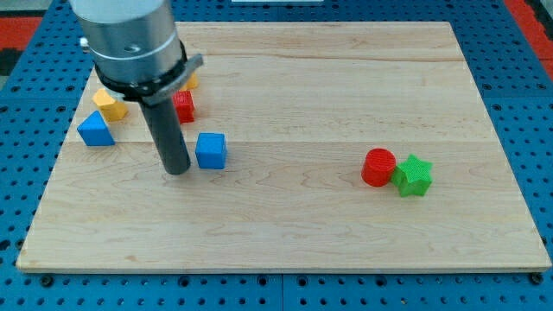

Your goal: Slide the blue cube above the green star

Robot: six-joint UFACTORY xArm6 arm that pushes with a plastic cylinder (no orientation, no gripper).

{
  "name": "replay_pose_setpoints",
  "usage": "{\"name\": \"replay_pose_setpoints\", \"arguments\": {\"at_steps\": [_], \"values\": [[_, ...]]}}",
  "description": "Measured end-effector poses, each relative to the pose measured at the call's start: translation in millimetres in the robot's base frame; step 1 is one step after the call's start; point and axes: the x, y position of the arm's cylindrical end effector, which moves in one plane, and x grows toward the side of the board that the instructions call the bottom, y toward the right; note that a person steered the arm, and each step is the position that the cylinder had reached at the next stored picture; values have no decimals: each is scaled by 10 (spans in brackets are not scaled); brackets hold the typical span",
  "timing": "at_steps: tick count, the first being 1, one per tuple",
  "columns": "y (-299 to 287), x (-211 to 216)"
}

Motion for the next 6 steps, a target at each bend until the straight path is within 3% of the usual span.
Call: {"name": "replay_pose_setpoints", "arguments": {"at_steps": [1, 2, 4, 5, 6], "values": [[519, -168], [1535, -53], [1520, -334], [2575, -336], [2308, -544]]}}
